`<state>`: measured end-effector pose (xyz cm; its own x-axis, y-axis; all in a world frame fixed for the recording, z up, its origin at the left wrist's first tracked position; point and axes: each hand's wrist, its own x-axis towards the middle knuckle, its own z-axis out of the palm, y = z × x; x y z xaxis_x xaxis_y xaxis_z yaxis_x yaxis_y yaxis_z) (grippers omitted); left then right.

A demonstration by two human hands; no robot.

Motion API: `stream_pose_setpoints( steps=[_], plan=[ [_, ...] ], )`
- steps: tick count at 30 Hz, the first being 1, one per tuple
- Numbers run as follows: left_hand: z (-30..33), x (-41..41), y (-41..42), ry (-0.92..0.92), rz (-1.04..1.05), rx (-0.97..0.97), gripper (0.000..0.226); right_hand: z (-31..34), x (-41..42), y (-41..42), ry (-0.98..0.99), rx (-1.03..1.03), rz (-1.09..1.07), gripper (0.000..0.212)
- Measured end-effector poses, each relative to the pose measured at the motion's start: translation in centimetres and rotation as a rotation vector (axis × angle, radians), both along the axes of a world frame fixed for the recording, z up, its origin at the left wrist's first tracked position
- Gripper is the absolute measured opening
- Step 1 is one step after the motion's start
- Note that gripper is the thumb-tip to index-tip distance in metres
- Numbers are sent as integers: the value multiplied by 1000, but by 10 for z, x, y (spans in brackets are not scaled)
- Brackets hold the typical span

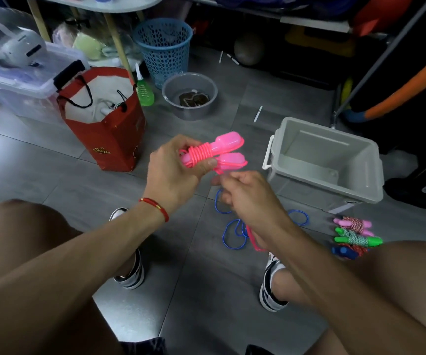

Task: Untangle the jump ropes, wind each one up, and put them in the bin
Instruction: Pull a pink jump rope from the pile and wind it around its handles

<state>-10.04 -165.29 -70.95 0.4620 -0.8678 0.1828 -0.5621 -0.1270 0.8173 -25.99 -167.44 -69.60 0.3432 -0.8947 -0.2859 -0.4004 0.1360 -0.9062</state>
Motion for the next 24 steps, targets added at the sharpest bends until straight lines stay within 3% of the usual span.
stream_pose_setpoints(
  steps=[7,10,12,14,17,19,21,24],
  plan=[
    [-8,-20,0,-616,-34,-382,36,16,9,-8,-279,223,-374,47],
    [-11,-23,-2,-653,-82,-457,35,17,8,-10,-337,218,-416,55],
    [-8,-20,-3,-534,-191,-463,38,17,5,-14,-398,190,-377,55],
    [-5,-18,0,-280,-306,-424,36,17,2,-20,-351,100,-324,46],
    [6,-10,6,435,-409,-200,25,11,-7,-26,-232,-77,-197,47],
    [12,3,4,795,-389,-36,31,13,-11,-25,-295,-116,-36,35],
    [16,16,3,977,-518,191,48,15,-14,-23,-355,-128,130,27],
    [26,21,8,979,-856,342,54,14,-20,-30,-401,-67,327,31]
  ],
)
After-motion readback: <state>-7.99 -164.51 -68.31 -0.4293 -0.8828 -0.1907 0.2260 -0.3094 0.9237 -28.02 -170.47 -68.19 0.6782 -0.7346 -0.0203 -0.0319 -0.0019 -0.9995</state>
